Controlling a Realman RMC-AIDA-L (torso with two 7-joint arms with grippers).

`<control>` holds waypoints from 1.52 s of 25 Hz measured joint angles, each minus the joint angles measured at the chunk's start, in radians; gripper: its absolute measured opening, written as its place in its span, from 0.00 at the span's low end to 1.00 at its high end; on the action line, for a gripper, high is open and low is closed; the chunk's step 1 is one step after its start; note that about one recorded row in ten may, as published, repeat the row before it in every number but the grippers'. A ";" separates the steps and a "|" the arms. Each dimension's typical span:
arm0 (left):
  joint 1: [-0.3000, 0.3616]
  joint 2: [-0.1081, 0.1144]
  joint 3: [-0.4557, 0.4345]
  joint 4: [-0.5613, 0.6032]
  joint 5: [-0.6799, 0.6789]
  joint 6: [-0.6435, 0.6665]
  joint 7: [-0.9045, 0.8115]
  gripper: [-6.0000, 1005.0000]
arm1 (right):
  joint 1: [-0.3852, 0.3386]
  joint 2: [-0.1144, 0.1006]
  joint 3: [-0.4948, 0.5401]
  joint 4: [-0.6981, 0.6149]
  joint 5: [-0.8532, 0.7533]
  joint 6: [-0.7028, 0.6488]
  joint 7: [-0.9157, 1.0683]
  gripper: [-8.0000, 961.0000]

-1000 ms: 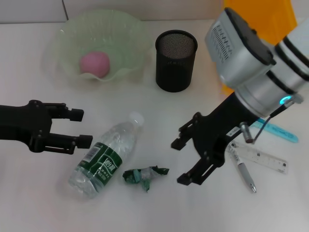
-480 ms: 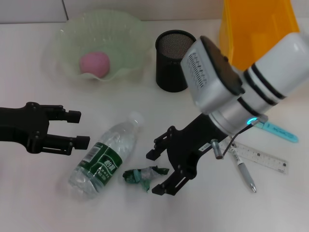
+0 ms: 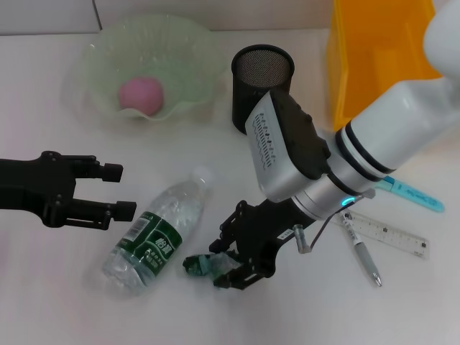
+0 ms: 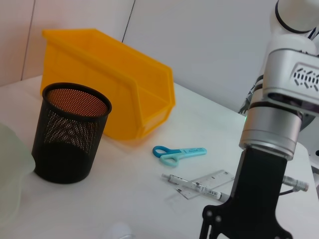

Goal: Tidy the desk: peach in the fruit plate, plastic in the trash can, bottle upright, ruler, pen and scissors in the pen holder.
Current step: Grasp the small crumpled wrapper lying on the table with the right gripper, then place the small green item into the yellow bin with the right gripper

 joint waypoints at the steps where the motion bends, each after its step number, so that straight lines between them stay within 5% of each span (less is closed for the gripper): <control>1: 0.001 0.000 0.000 -0.001 0.000 0.000 0.000 0.83 | 0.000 0.000 0.000 0.000 0.000 0.000 0.000 0.67; 9: 0.002 0.004 0.000 -0.025 0.000 -0.002 0.007 0.83 | -0.007 0.001 -0.028 0.012 0.052 0.030 -0.004 0.46; 14: 0.003 0.005 0.000 -0.026 0.000 -0.002 0.008 0.83 | -0.020 0.000 -0.025 0.013 0.053 0.025 -0.029 0.20; 21: 0.003 0.005 0.000 -0.027 0.000 -0.002 0.008 0.83 | -0.073 -0.007 0.014 -0.033 0.053 -0.005 -0.032 0.09; 27: 0.003 0.005 -0.016 -0.027 0.000 -0.002 0.008 0.83 | -0.193 -0.020 0.372 -0.156 0.048 -0.225 -0.077 0.05; 31: 0.002 0.005 -0.023 -0.026 0.000 -0.002 0.008 0.83 | -0.266 -0.019 0.830 -0.237 0.072 -0.348 -0.097 0.05; 34: -0.003 0.005 -0.023 -0.026 0.000 -0.002 0.007 0.83 | -0.280 -0.014 0.984 -0.225 0.106 -0.306 -0.128 0.05; 35: -0.006 0.005 -0.024 -0.027 0.000 -0.003 0.007 0.83 | -0.285 -0.014 1.067 -0.172 0.153 -0.197 -0.175 0.05; 38: -0.008 0.004 -0.025 -0.027 0.000 -0.006 0.006 0.83 | -0.285 -0.014 1.102 -0.094 0.217 -0.078 -0.238 0.05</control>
